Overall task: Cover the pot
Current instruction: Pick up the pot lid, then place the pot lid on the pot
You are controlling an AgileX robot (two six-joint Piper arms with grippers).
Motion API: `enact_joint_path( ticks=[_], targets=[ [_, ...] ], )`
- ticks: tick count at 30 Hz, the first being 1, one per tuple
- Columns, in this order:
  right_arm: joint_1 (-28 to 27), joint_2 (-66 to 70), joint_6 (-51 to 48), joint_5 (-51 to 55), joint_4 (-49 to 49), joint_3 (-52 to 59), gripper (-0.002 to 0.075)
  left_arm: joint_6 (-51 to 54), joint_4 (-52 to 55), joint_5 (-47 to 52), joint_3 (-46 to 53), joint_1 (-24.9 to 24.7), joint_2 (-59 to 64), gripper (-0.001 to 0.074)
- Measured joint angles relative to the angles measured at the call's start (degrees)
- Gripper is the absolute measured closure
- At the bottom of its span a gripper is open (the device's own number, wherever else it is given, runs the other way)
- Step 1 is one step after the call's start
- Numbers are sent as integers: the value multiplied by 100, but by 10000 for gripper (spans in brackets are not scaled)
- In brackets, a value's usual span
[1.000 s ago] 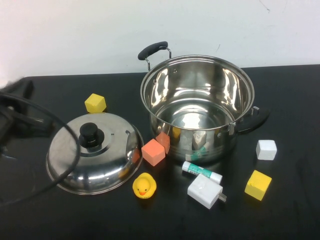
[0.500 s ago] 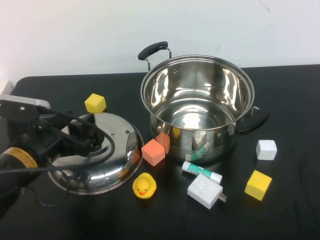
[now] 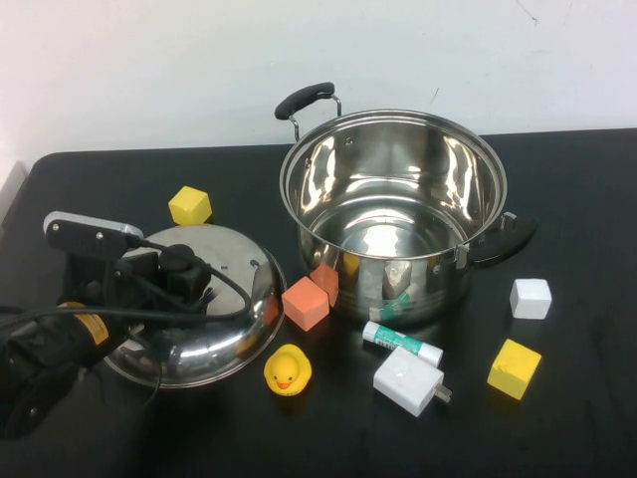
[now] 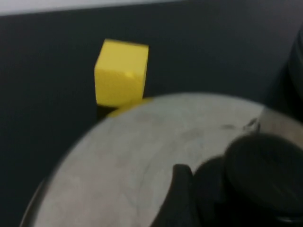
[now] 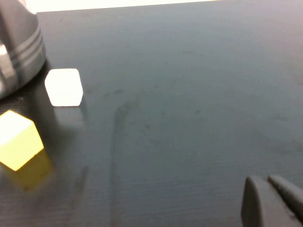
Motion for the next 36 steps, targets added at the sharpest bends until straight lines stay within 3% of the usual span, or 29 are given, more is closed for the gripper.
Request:
enact_joint_path(
  ticks=[4, 8, 12, 14, 24, 31, 36],
  targets=[
    [0, 0, 0, 0, 0, 0, 728, 77, -190, -235, -28, 0, 162, 215],
    [0, 0, 0, 0, 0, 0, 728, 108, -296, -349, -28, 0, 199, 326],
    [0, 0, 0, 0, 0, 0, 728, 194, -310, -396, -28, 0, 203, 330],
    [0, 0, 0, 0, 0, 0, 728, 183, -310, -432, -28, 0, 180, 412],
    [0, 0, 0, 0, 0, 0, 728, 433, -393, 759, -28, 0, -1216, 402],
    [0, 0, 0, 0, 0, 0, 728, 464, -613, 918, -48, 0, -2527, 402],
    [0, 0, 0, 0, 0, 0, 728, -412, -233, 945, -448, 0, -2982, 402]
  ],
)
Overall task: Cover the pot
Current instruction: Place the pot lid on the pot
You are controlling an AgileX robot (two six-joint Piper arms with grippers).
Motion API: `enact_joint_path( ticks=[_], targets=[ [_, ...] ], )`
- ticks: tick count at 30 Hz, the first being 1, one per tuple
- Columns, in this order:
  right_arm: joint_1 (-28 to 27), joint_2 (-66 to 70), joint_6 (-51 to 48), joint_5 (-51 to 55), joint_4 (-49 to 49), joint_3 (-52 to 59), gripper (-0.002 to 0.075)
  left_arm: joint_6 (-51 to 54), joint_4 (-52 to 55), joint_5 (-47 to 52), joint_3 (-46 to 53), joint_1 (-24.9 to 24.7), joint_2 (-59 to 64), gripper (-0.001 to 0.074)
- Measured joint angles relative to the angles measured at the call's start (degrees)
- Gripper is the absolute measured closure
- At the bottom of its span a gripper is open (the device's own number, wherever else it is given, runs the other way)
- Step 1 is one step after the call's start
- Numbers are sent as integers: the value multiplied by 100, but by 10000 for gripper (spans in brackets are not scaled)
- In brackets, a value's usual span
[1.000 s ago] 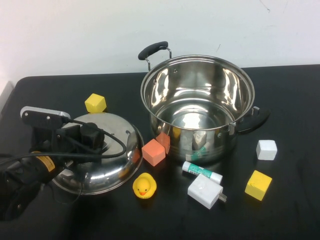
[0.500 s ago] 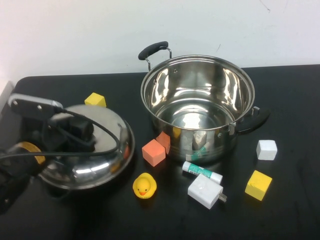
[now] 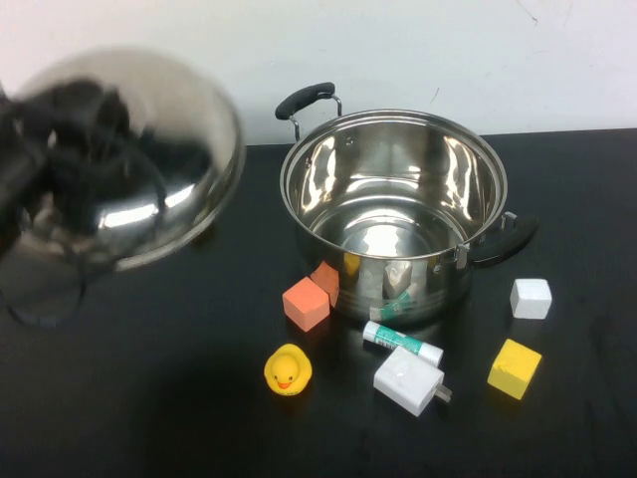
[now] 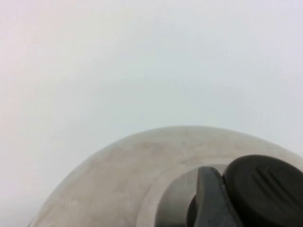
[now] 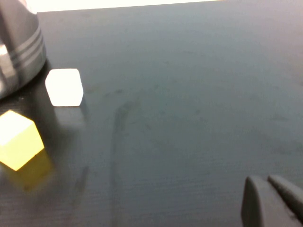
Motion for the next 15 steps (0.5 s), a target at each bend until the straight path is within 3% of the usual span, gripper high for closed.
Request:
enact_joint_path(
  ticks=[7, 10, 15],
  targets=[
    [0, 0, 0, 0, 0, 0, 728, -3528, 2874, -113, -1470, -144, 445, 402],
    [0, 0, 0, 0, 0, 0, 728, -4110, 3614, -87, -2092, -474, 904, 402],
    [0, 0, 0, 0, 0, 0, 728, -3935, 3947, 529, -2991, -1380, 1635, 402]
  ],
)
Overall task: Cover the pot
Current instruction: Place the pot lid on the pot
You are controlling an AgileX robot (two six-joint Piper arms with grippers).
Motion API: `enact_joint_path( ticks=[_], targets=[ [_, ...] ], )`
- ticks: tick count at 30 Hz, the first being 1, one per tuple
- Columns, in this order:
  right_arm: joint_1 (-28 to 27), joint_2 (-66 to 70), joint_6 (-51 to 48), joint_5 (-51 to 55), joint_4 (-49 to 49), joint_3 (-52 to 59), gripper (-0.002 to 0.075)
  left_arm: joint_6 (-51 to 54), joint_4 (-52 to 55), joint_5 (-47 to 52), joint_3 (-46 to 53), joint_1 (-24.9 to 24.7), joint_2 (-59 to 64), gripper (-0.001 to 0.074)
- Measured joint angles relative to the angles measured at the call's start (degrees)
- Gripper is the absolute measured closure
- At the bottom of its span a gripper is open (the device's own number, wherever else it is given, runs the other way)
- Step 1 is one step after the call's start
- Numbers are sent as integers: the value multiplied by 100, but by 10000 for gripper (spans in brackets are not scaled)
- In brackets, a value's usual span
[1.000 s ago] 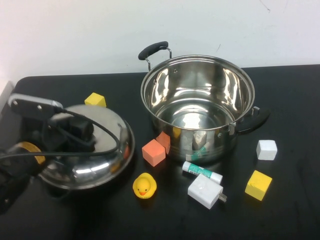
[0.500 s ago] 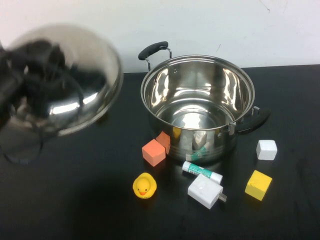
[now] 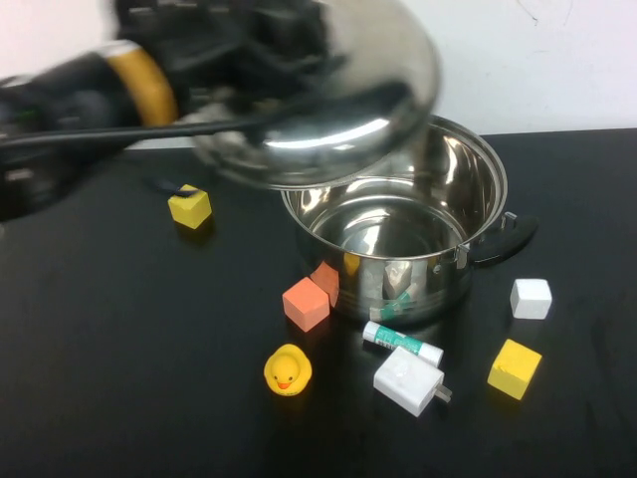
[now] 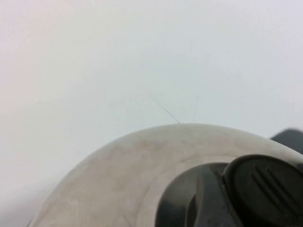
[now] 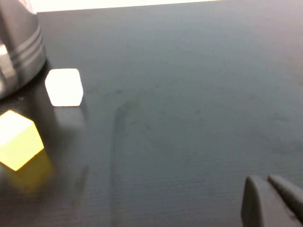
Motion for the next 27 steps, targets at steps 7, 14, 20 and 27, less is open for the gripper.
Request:
enact_joint_path(
  ticks=[7, 14, 20, 27],
  targets=[
    [0, 0, 0, 0, 0, 0, 728, 171, 77, 635, -868, -741, 1115, 402],
    [0, 0, 0, 0, 0, 0, 728, 480, 133, 675, -1004, -763, 1790, 402],
    [0, 0, 0, 0, 0, 0, 728, 825, 133, 417, -1033, -763, 2069, 402],
    [0, 0, 0, 0, 0, 0, 728, 889, 69, 248, -1139, -771, 2266, 402]
  ],
)
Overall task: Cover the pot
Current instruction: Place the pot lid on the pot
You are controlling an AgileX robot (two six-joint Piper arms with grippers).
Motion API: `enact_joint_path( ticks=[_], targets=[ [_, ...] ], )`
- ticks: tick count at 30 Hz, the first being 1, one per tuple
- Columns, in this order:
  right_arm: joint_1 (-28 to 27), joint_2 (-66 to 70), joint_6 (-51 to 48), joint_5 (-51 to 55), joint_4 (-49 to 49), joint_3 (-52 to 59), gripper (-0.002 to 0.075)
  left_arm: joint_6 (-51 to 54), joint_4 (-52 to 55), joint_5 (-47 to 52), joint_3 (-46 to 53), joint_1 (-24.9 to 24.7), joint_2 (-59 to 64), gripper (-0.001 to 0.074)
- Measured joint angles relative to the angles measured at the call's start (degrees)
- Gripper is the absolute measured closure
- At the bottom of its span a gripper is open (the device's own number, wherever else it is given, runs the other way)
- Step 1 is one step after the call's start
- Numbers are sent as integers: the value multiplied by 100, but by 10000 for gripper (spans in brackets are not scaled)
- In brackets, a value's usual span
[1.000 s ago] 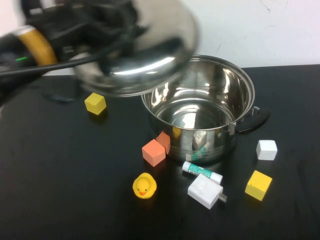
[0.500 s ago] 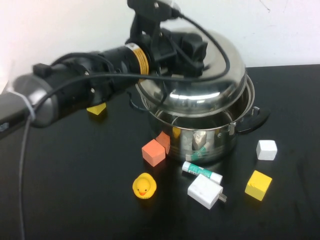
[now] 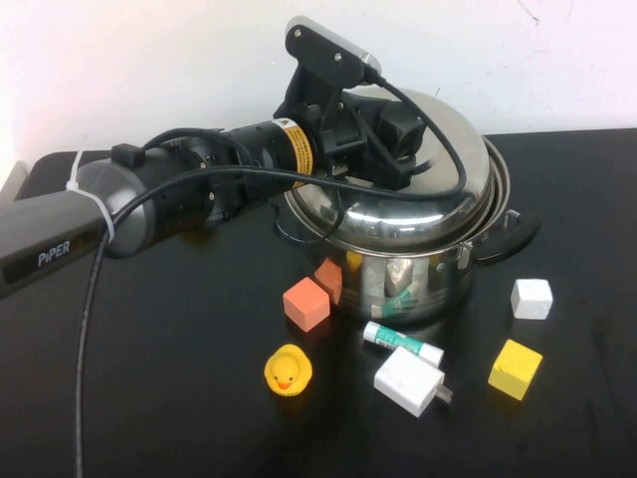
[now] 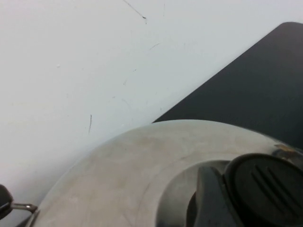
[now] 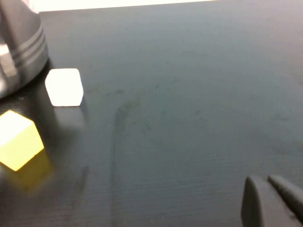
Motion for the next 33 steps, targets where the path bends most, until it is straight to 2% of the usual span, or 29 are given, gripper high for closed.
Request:
enact_joint_path(
  ticks=[10, 33],
  targets=[
    [0, 0, 0, 0, 0, 0, 728, -103, -537, -98, -9, 0, 57, 402],
    [0, 0, 0, 0, 0, 0, 728, -484, -373, 56, -12, -28, 57, 402]
  ],
)
